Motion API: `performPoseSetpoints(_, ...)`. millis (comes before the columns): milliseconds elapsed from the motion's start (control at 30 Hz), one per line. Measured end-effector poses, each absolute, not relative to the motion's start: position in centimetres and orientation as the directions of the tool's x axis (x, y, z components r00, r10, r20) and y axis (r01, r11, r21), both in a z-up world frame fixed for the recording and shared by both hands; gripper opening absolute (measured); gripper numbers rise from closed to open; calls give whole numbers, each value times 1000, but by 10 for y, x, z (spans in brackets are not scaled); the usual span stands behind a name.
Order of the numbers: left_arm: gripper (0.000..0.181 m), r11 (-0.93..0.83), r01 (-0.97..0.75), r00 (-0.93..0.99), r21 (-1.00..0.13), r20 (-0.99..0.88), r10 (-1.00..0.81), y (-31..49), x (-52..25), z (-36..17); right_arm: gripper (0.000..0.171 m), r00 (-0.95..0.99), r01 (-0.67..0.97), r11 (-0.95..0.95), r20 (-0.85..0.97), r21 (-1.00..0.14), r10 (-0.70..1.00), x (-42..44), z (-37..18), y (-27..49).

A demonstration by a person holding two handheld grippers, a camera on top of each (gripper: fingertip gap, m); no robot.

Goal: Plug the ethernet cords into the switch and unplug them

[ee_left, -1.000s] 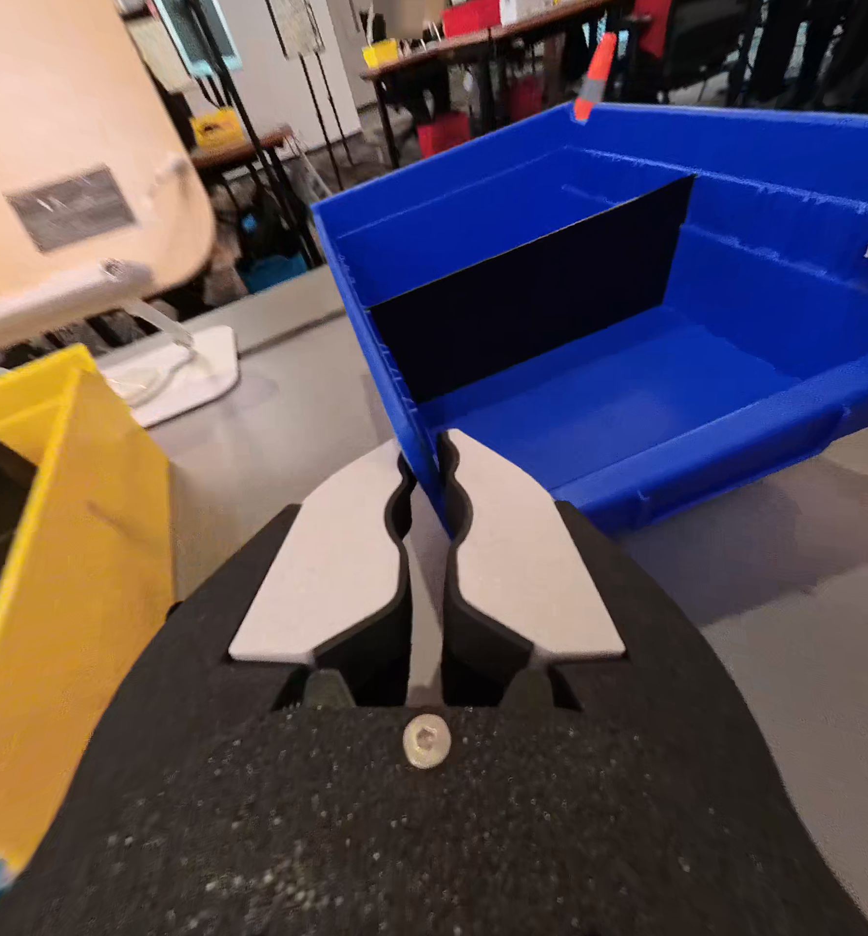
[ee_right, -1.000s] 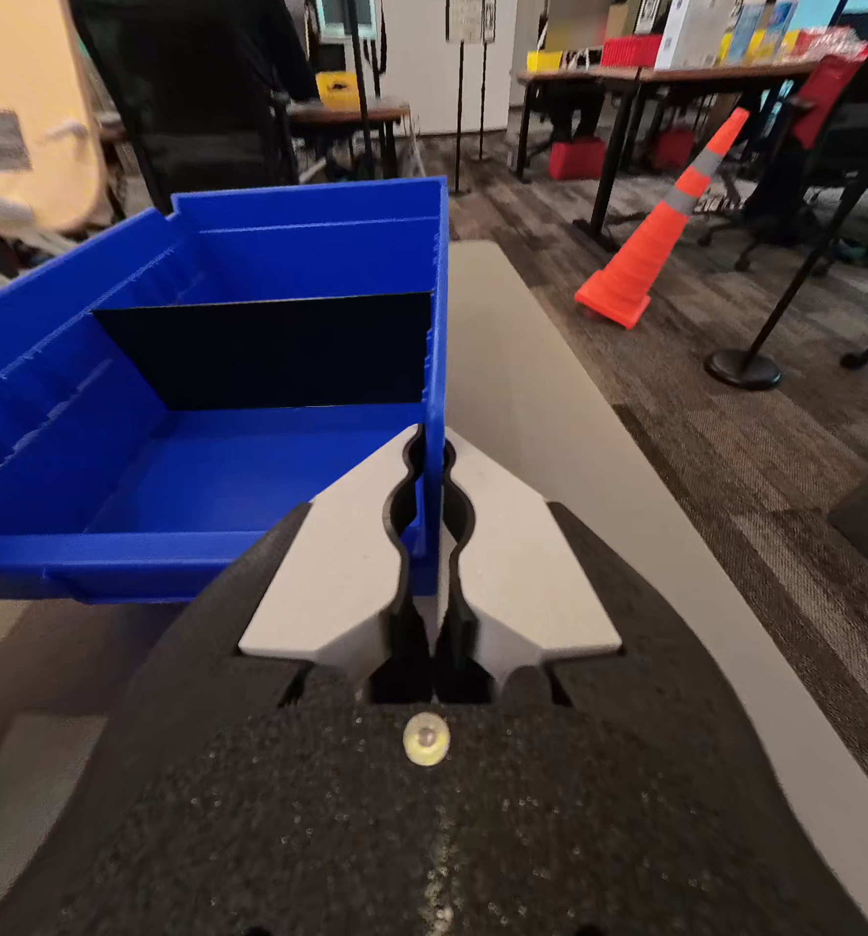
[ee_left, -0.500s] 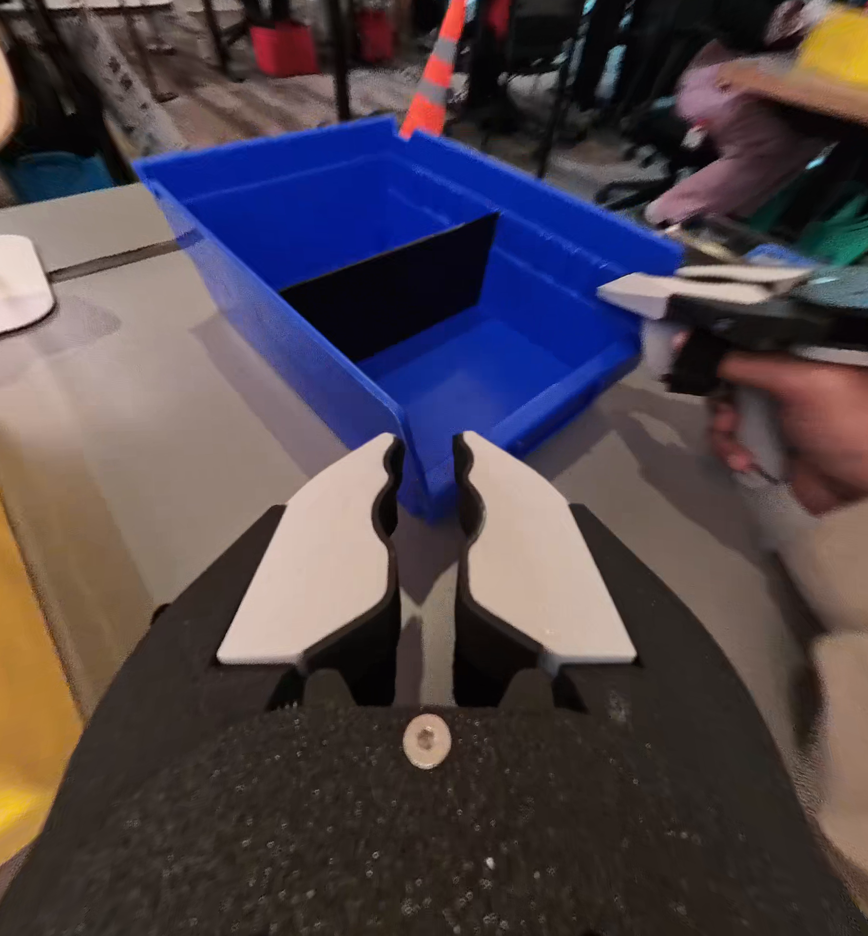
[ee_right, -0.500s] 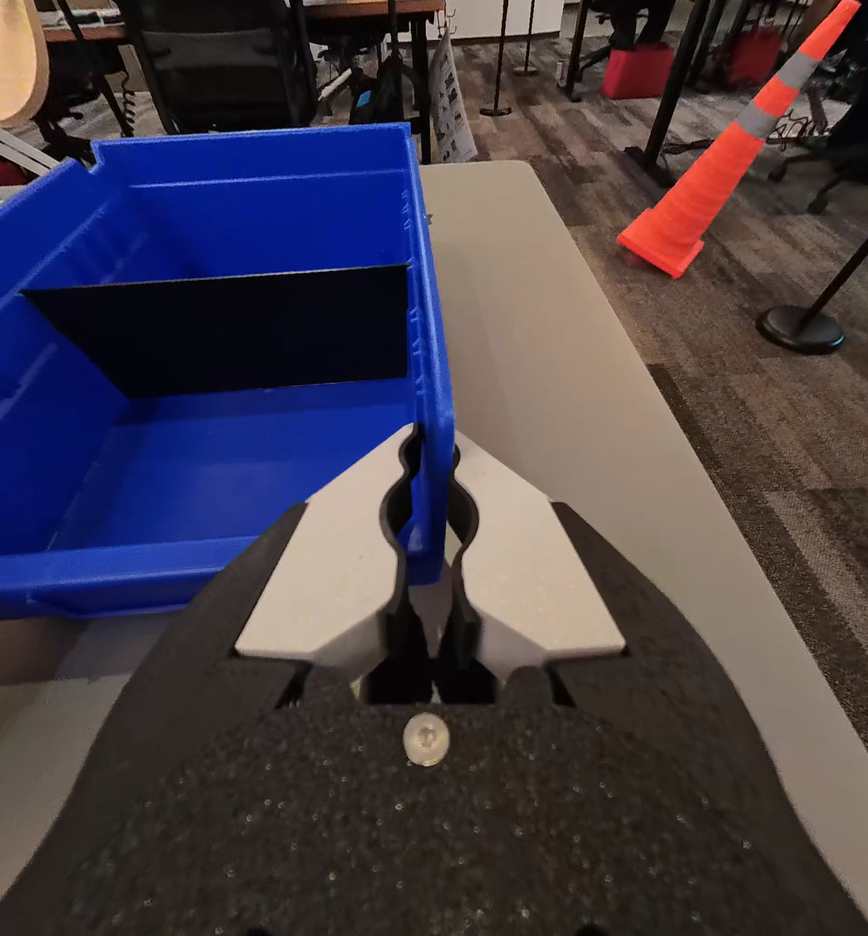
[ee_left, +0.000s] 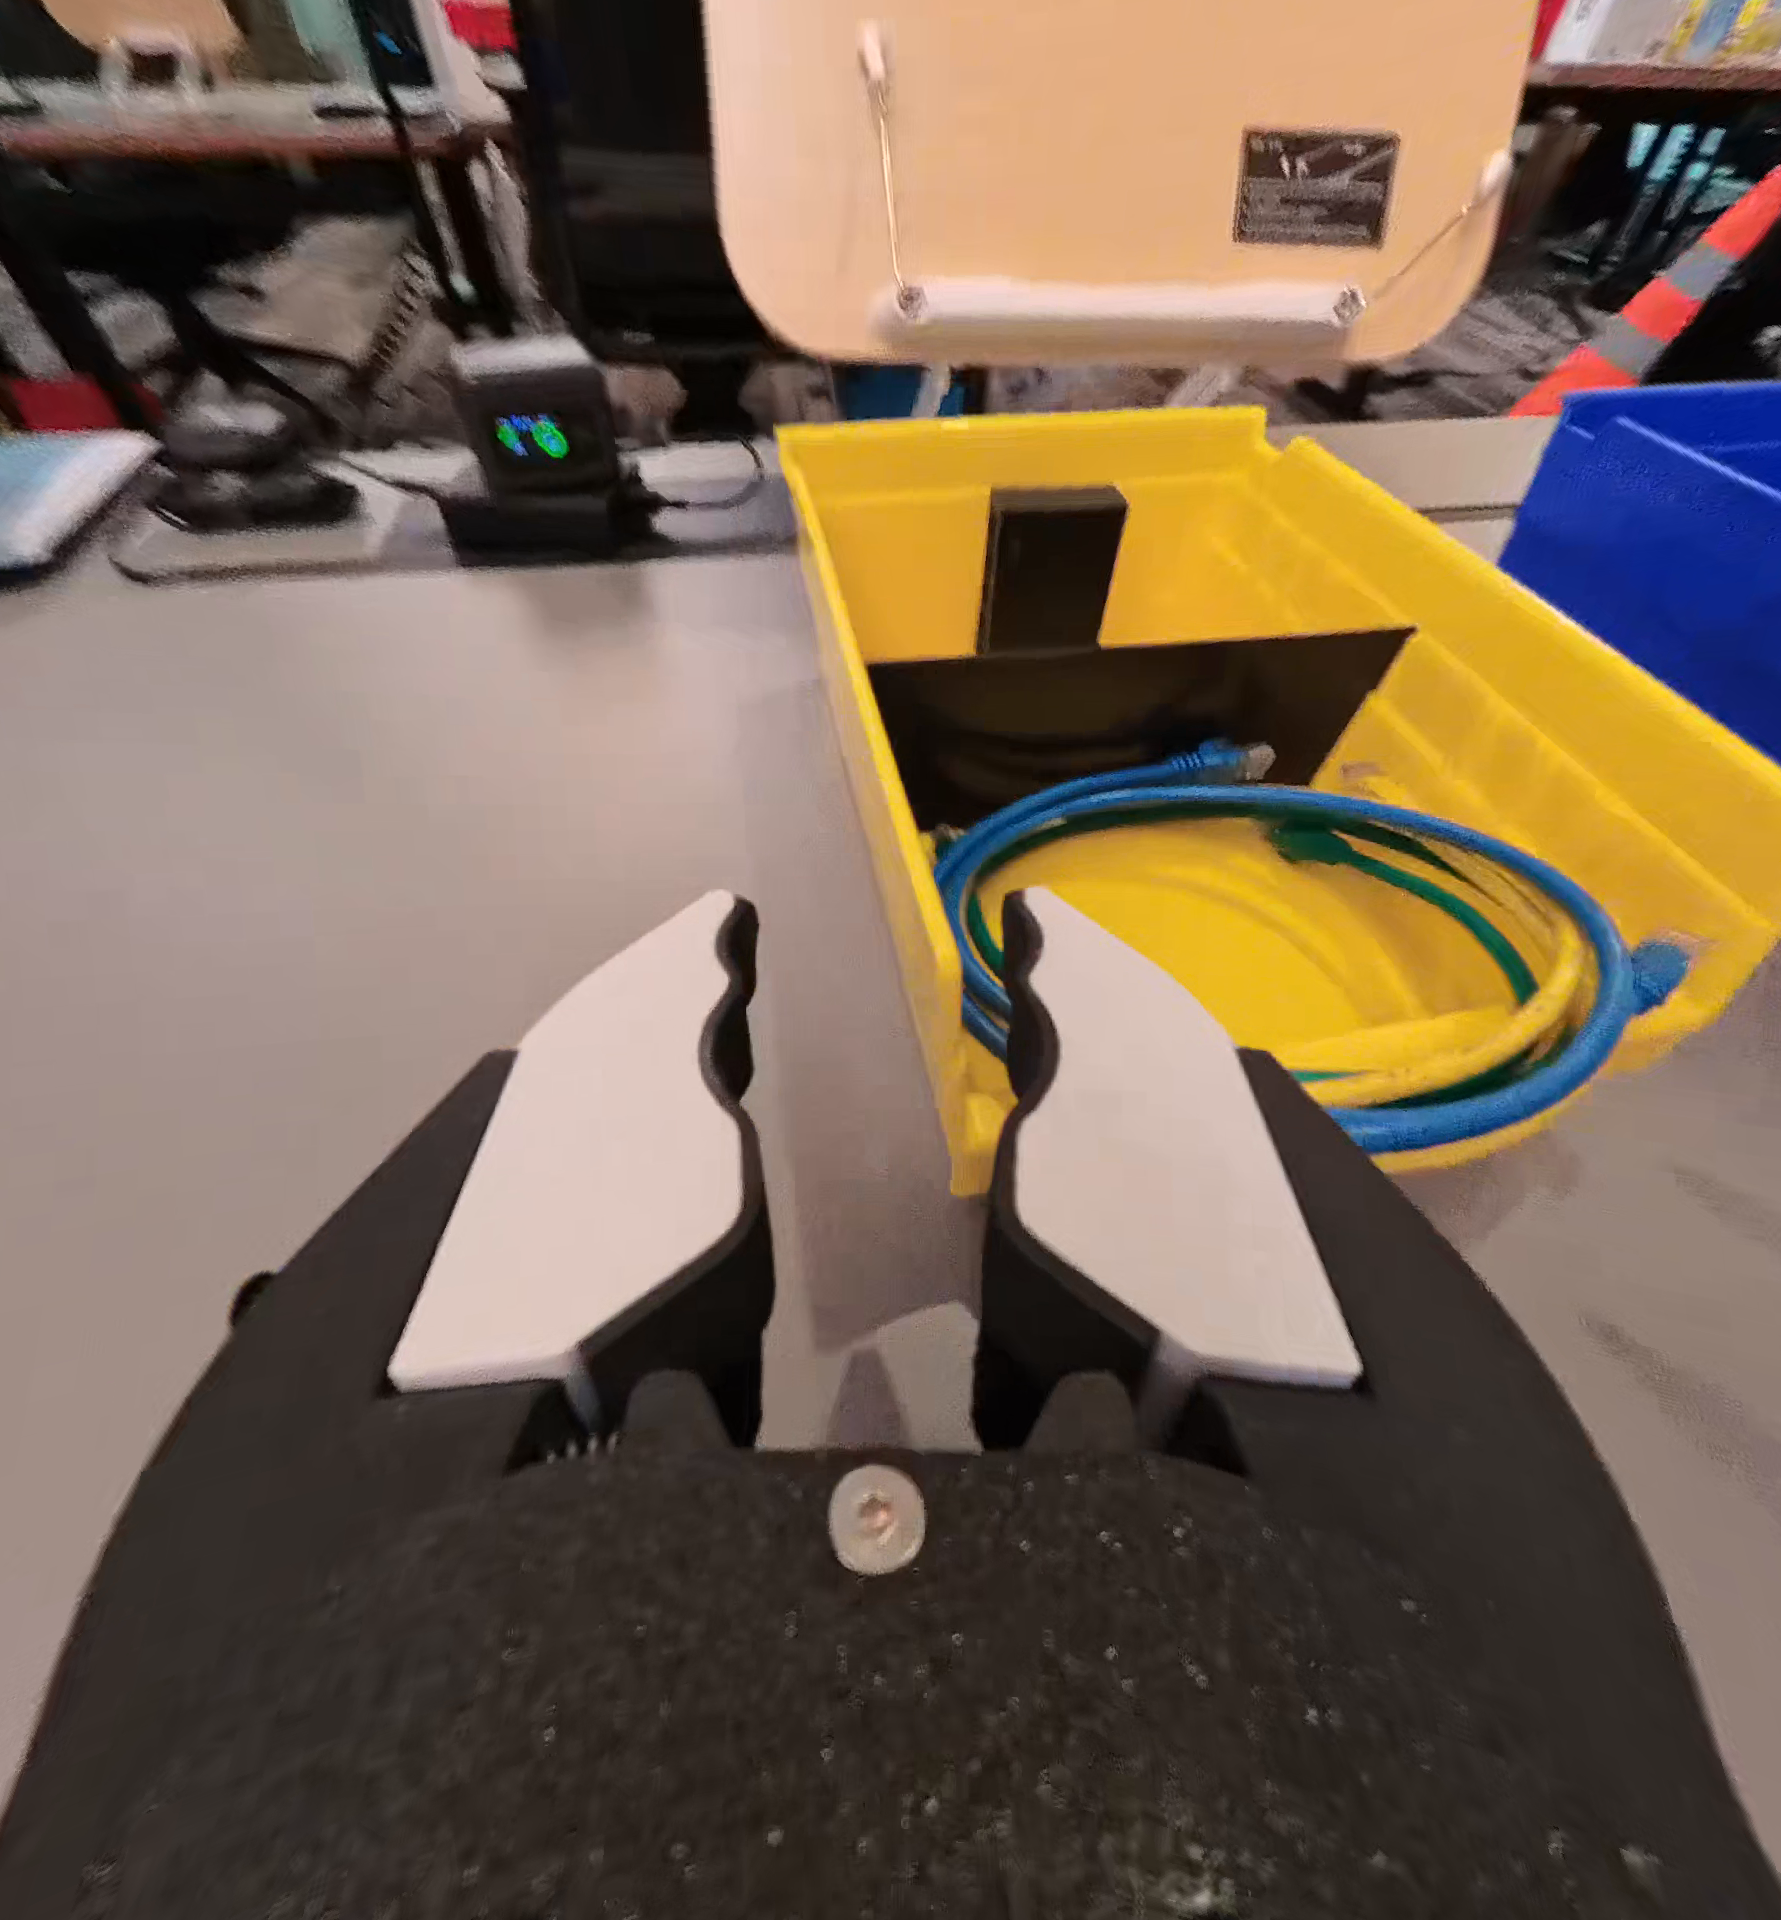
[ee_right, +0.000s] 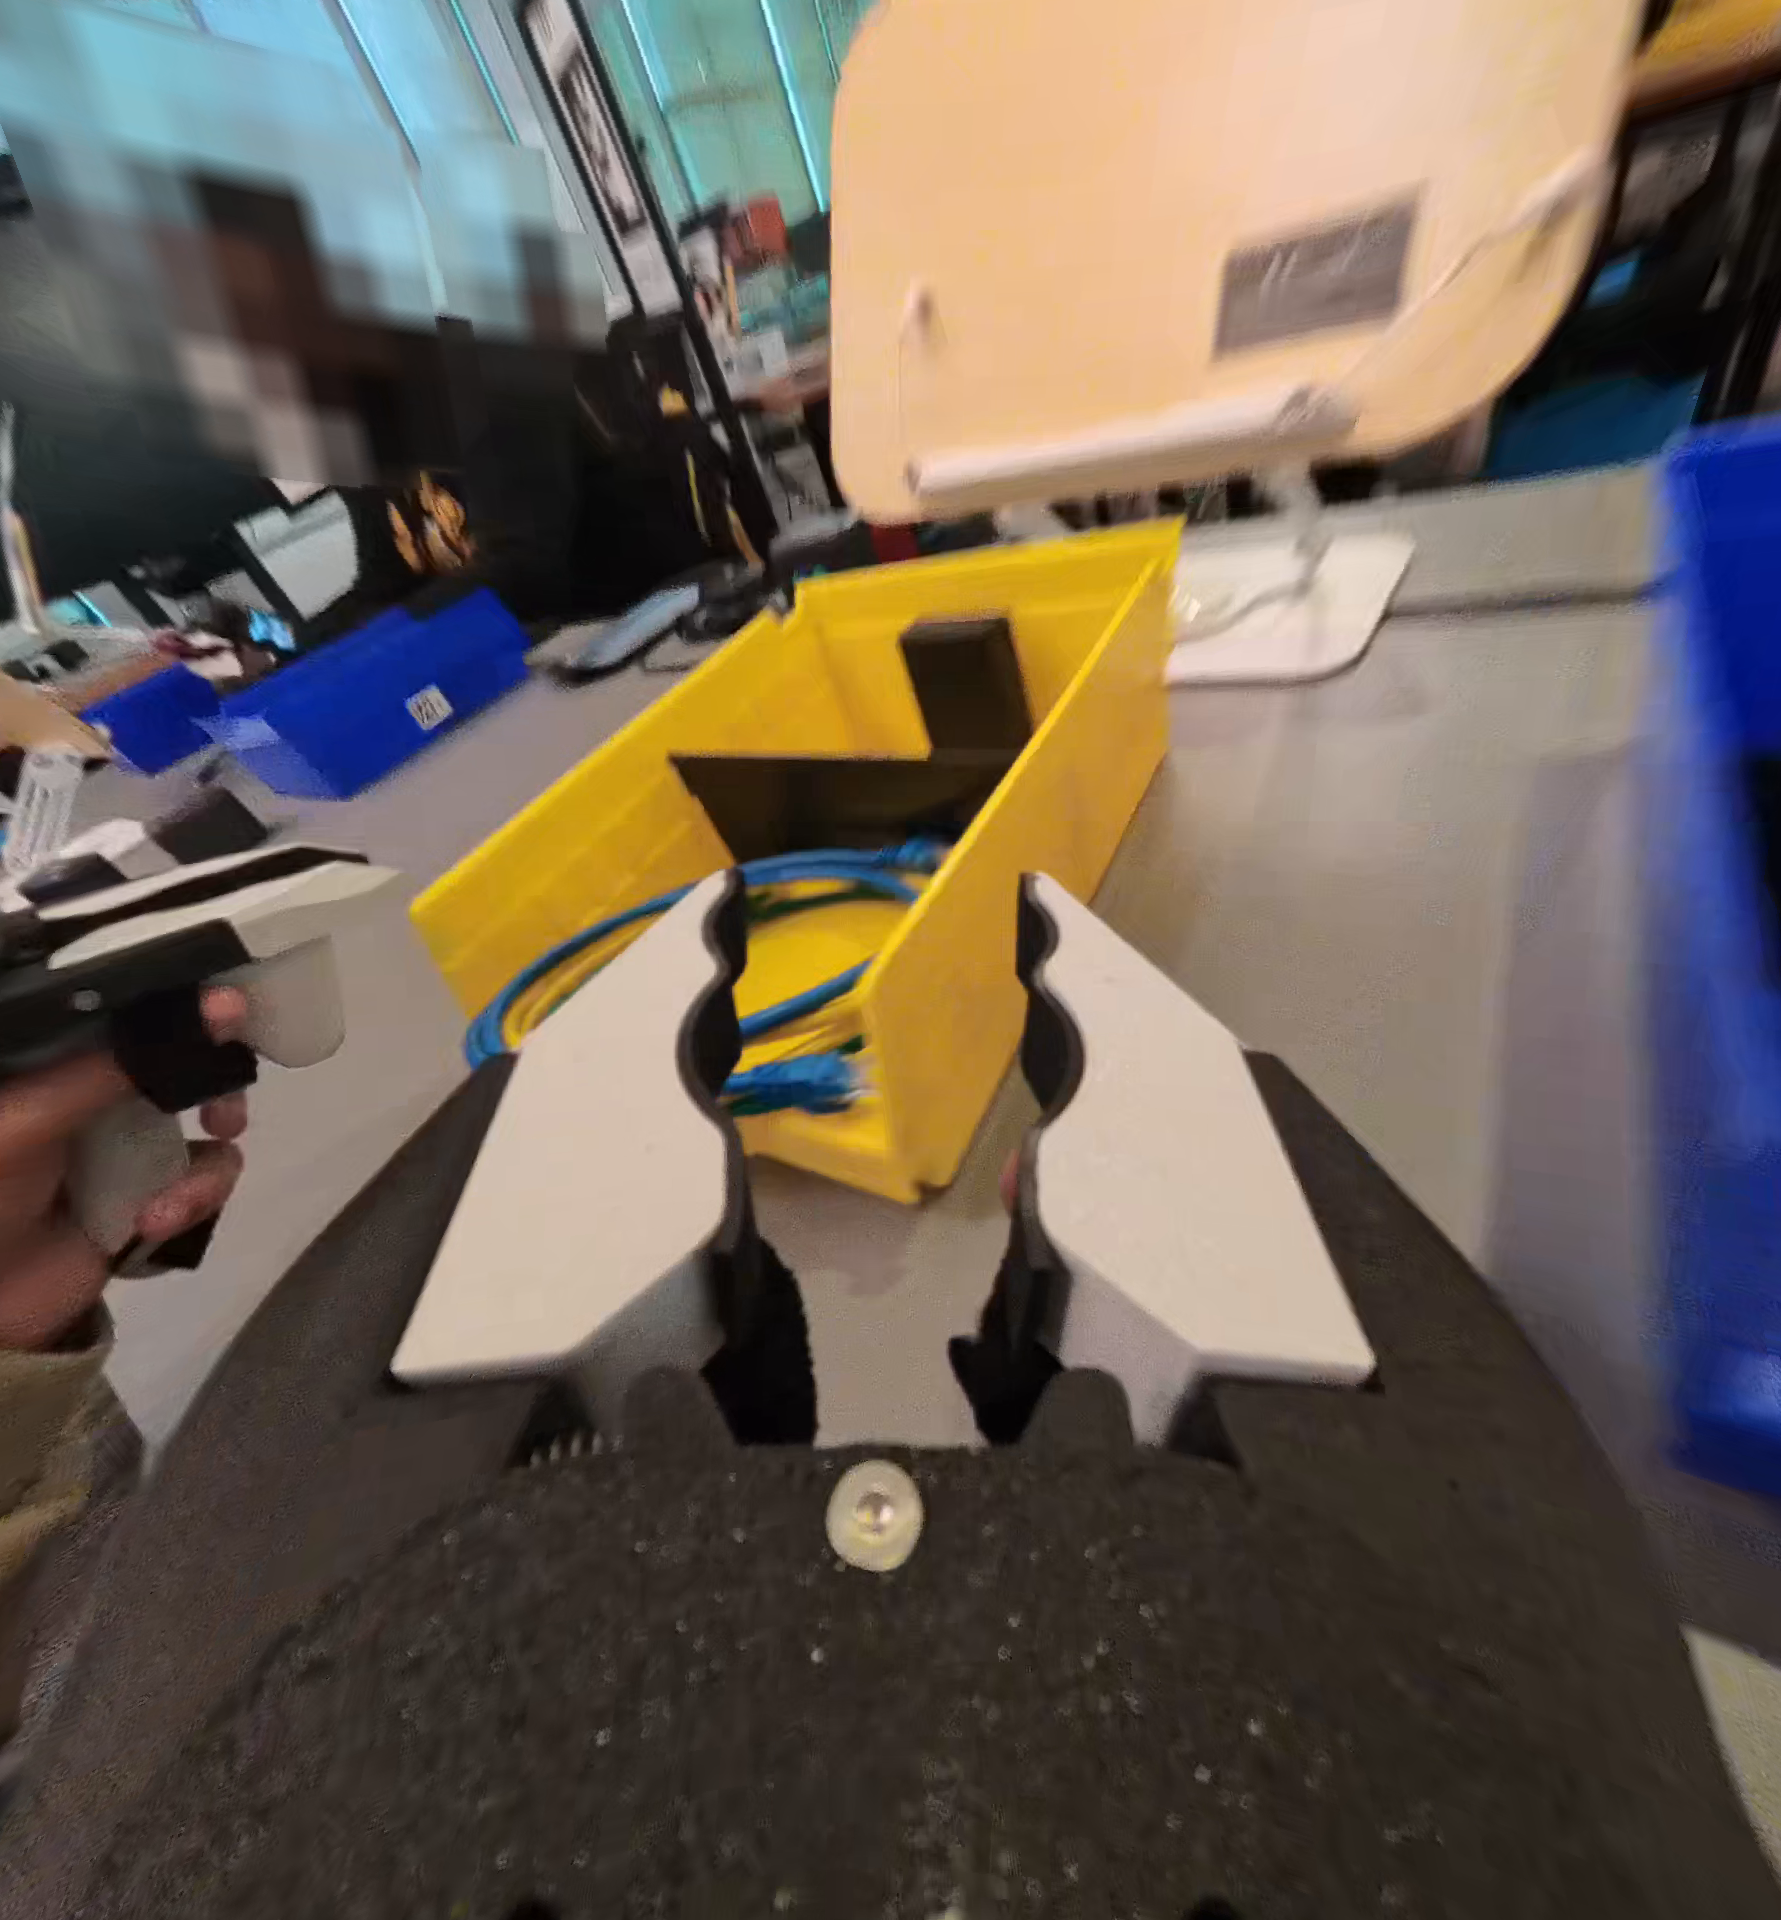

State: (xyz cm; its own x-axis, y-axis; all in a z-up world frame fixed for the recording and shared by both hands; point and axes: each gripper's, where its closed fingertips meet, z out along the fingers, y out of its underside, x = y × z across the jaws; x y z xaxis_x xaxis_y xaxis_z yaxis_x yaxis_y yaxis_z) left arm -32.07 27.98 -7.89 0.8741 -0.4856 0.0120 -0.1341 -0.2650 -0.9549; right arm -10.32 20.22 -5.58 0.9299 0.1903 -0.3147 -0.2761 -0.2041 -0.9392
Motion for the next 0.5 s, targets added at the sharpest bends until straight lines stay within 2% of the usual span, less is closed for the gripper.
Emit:
performPoseSetpoints(100,45,-324,-144,831,-935,63,-553,277,-306,-100,54,968,-229,-252,-246,-940,40,-121,-93,227)
performPoseSetpoints(167,34,-343,-215,827,-914,16,-562,278,-300,-119,50,983,-180,-274,-178,-945,-32,-121,-109,238)
performPoseSetpoints(200,23,-343,-241,830,-908,-10,-558,281,-299,-127,42,985,-174,-297,-163,-939,-64,-121,-116,242)
performPoseSetpoints(233,11,-322,-237,832,-917,-21,-554,283,-297,-129,22,983,-177,-322,-151,-930,-104,-119,-124,246)
performPoseSetpoints(267,6,-292,-237,837,-927,-42,-546,286,-298,-129,5,977,-180,-339,-127,-923,-174,-111,-129,247)
performPoseSetpoints(367,5,-286,-260,852,-922,-79,-518,290,-305,-126,3,975,-22,-343,55,-939,-214,-114,-122,247)
performPoseSetpoints(500,3,-230,-232,873,-945,-98,-477,305,-341,-104,4,979,-81,-312,-17,-946,-204,-153,-108,253)
